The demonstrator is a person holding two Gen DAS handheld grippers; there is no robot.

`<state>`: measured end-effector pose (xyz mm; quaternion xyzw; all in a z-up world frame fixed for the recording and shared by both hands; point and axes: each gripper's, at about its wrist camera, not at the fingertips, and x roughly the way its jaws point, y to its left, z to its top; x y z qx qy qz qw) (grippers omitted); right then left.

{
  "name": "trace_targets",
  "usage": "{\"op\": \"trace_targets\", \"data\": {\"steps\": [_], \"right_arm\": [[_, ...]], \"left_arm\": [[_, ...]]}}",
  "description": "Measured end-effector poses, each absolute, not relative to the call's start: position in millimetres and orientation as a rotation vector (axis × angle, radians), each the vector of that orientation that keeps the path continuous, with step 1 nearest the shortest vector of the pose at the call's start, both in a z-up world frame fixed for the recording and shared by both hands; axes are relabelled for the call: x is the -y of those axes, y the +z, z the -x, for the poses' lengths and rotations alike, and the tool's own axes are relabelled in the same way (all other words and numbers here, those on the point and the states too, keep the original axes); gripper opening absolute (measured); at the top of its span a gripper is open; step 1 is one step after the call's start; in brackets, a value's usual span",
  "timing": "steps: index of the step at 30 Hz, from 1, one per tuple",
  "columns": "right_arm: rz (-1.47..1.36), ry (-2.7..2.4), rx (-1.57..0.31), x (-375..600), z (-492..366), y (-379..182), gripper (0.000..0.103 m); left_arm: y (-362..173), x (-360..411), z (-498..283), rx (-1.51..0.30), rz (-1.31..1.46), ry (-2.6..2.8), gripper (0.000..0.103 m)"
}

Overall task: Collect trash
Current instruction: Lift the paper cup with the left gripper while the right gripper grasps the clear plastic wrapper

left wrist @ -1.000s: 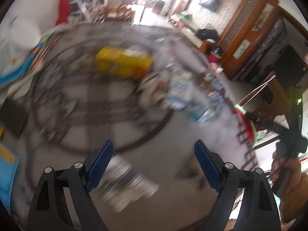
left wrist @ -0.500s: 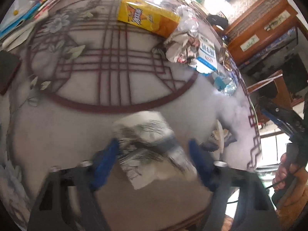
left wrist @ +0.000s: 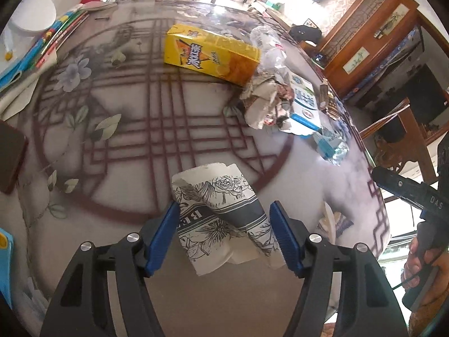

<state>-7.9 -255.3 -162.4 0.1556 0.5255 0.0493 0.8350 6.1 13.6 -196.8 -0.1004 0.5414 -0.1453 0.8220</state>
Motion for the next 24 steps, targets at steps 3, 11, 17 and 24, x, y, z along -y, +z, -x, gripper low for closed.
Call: {"op": "trace_targets", "data": {"steps": [3, 11, 17, 24], "right_arm": [[-0.364, 0.114, -1.115, 253.9, -7.1, -164.6, 0.083], [-0.585, 0.061, -1.178, 269.2, -37.5, -193.0, 0.084], [-0.563, 0.015, -1.178, 270.6, -48.9, -201.6, 0.084], [-0.516, 0.007, -1.167, 271.1, -57.3, -205.8, 0.039]], "left_arm": [[-199.7, -18.2, -8.1, -1.160, 0.226, -0.298, 0.064], [-204.1, -21.9, -9.7, -1.179, 0.243, -0.292, 0.065], [-205.6, -19.2, -13.7, -1.187, 0.251, -0.299, 0.065], [-206.7, -14.3, -14.4, -1.197, 0.263, -0.304, 0.065]]}}
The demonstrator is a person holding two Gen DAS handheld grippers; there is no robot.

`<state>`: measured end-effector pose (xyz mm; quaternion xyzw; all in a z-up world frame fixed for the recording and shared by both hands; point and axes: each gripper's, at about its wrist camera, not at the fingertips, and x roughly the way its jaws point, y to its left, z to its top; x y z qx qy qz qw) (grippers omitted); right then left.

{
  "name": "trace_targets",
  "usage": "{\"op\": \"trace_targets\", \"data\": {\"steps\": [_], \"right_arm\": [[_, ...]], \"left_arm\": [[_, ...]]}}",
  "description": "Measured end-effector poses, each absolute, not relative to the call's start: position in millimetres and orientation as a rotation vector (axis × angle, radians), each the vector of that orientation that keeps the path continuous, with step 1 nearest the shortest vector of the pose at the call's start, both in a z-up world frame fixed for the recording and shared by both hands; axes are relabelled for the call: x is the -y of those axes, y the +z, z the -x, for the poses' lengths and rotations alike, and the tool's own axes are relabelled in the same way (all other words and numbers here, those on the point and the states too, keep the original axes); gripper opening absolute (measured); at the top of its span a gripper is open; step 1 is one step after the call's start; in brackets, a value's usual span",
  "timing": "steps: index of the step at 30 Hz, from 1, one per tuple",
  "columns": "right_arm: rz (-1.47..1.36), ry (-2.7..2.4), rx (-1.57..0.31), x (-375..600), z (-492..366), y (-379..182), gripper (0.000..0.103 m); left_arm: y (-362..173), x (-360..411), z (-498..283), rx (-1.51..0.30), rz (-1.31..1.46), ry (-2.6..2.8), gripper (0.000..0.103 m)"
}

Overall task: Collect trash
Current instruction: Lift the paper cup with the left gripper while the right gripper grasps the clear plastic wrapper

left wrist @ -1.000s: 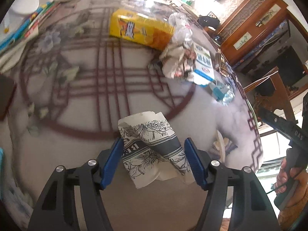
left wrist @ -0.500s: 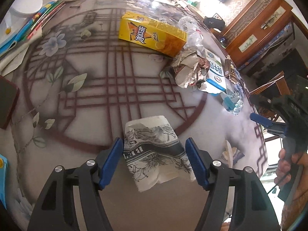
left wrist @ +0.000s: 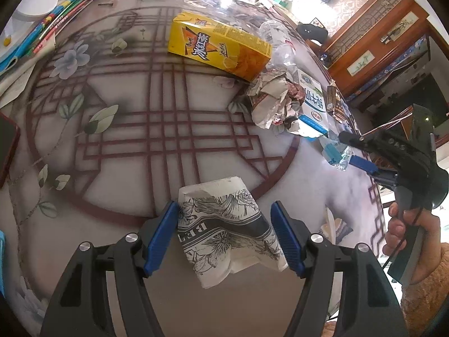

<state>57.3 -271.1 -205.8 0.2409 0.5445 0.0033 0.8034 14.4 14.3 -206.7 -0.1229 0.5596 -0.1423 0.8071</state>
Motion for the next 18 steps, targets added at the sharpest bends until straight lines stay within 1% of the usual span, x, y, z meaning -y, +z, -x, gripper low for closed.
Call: {"op": "trace_targets", "data": {"steps": [1, 4, 8, 9, 10, 11, 12, 13, 16, 17, 18], "right_arm": [[-0.510, 0.017, -1.164, 270.5, -58.2, -205.8, 0.029], [-0.481, 0.028, -1.143, 269.0, -58.9, -200.7, 0.026], [-0.456, 0.037, -1.143, 267.2, -60.7, -198.6, 0.026], [-0.458, 0.032, -1.144, 267.6, -60.9, -199.1, 0.029], [-0.462, 0.031, -1.146, 268.0, -61.1, -199.7, 0.036], [-0.463, 0.028, -1.147, 268.1, -61.5, -200.1, 0.039], [-0.463, 0.020, -1.147, 268.8, -61.3, -200.3, 0.045], [-0.465, 0.014, -1.147, 269.8, -61.1, -200.4, 0.048], [-0.462, 0.015, -1.157, 270.8, -63.4, -202.9, 0.049], [-0.455, 0.021, -1.163, 270.5, -64.0, -204.0, 0.049], [-0.442, 0.032, -1.172, 269.0, -64.8, -205.9, 0.046]], "left_arm": [[-207.3, -14.2, -15.3, -1.199, 0.265, -0.305, 0.065], [-208.2, -15.7, -17.4, -1.202, 0.269, -0.300, 0.065], [-209.5, -18.6, -19.1, -1.202, 0.276, -0.296, 0.067], [-209.3, -17.4, -18.6, -1.199, 0.269, -0.295, 0.067], [-209.2, -16.2, -18.4, -1.197, 0.266, -0.295, 0.067], [-208.8, -15.0, -18.1, -1.196, 0.263, -0.299, 0.067], [-208.9, -13.5, -17.9, -1.196, 0.260, -0.303, 0.067], [-209.1, -12.2, -17.9, -1.197, 0.257, -0.305, 0.067], [-209.6, -9.0, -17.1, -1.199, 0.249, -0.314, 0.065], [-209.6, -8.3, -16.5, -1.198, 0.244, -0.317, 0.058], [-209.3, -8.4, -16.4, -1.195, 0.242, -0.320, 0.058]]}}
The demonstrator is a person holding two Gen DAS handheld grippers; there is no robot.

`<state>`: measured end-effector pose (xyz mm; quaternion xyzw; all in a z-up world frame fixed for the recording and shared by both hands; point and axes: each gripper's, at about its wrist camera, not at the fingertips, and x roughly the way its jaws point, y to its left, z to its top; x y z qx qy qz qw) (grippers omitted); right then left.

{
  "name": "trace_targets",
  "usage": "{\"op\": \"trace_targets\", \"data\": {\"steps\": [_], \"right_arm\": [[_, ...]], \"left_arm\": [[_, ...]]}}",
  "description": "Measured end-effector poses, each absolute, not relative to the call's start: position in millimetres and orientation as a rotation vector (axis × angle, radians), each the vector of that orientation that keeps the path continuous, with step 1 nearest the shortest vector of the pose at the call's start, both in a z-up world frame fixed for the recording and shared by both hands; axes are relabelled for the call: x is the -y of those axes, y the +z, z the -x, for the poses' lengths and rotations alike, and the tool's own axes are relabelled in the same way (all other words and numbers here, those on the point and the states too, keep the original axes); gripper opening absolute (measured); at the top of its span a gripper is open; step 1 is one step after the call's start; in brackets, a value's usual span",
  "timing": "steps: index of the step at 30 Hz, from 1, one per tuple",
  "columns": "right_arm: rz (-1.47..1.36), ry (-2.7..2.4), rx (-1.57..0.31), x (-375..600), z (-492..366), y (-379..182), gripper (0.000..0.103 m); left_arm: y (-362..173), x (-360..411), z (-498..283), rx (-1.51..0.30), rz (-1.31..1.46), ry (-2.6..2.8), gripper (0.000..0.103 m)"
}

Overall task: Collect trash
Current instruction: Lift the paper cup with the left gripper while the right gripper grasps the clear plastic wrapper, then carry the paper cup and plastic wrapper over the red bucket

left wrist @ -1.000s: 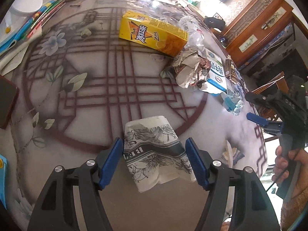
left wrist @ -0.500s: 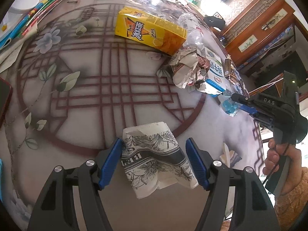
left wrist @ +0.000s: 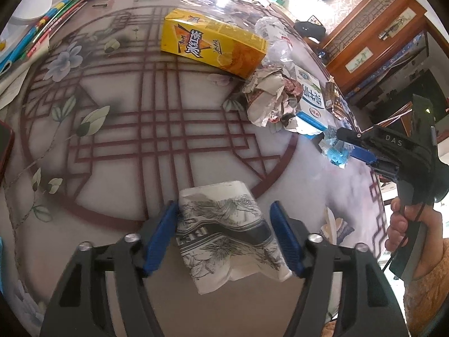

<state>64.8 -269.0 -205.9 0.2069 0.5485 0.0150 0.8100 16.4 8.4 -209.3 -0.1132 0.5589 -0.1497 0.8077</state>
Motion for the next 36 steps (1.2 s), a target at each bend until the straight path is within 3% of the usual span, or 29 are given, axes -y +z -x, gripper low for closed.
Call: {"op": "trace_targets", "data": {"steps": [1, 4, 18, 36], "right_arm": [[-0.435, 0.037, -1.176, 267.4, -64.4, -206.6, 0.030], [-0.436, 0.053, -1.105, 267.2, -55.0, -190.5, 0.018], [-0.242, 0.119, -0.860, 254.5, -16.5, -98.4, 0.018], [-0.231, 0.108, -0.795, 302.9, 4.2, -72.1, 0.018]], "left_arm": [[-209.0, -9.0, -16.7, -1.195, 0.243, -0.323, 0.057], [-196.9, -11.1, -17.1, -1.156, 0.244, -0.317, 0.055], [-84.3, 6.9, -29.1, -0.836, 0.166, -0.330, 0.056], [-55.6, 63.6, -28.1, -0.768, 0.128, -0.360, 0.056]]}}
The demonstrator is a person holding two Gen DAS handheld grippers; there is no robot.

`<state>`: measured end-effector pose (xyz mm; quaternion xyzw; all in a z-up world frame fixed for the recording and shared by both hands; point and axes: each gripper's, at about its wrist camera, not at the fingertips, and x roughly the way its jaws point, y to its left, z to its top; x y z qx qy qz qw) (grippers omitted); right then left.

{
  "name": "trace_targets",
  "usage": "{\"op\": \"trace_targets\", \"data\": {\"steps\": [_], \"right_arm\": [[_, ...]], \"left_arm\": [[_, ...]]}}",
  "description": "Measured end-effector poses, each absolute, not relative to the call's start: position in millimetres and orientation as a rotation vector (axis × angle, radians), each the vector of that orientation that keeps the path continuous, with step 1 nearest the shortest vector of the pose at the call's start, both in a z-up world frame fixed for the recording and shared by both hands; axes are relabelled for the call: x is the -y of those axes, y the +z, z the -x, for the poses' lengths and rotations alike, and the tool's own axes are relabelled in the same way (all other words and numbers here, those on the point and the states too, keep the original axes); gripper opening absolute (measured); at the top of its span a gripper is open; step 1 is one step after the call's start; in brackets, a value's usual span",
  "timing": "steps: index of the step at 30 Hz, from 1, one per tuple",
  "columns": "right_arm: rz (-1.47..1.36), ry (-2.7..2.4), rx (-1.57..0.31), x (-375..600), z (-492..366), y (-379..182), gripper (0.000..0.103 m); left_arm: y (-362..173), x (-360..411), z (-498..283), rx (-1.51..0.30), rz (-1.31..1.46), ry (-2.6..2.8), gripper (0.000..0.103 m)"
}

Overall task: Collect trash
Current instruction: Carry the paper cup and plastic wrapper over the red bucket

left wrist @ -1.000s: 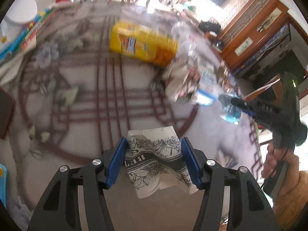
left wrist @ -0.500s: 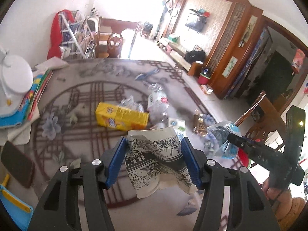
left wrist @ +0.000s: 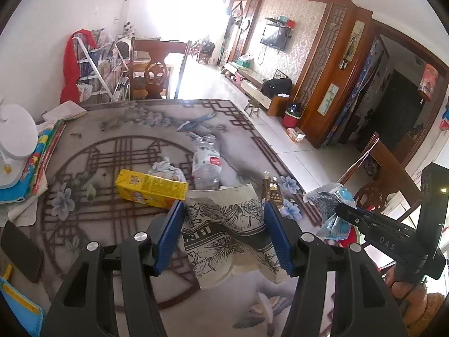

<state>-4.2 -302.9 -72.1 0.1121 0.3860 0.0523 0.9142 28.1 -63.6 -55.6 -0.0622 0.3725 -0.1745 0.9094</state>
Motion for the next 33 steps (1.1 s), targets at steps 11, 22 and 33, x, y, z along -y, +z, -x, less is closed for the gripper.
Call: {"op": "trace_targets", "data": {"steps": [11, 22, 33], "right_arm": [[-0.224, 0.138, -0.817, 356.9, -16.1, -76.5, 0.018], [-0.205, 0.143, -0.827, 403.9, -30.0, -81.0, 0.018], [-0.272, 0.073, -0.840, 467.9, -31.7, -94.3, 0.018]], "left_arm": [[-60.9, 112.0, -40.9, -0.792, 0.142, -0.313, 0.056], [-66.1, 167.3, -58.7, -0.808, 0.121, -0.309, 0.056], [-70.2, 227.4, -76.0, -0.844, 0.074, -0.372, 0.056]]}}
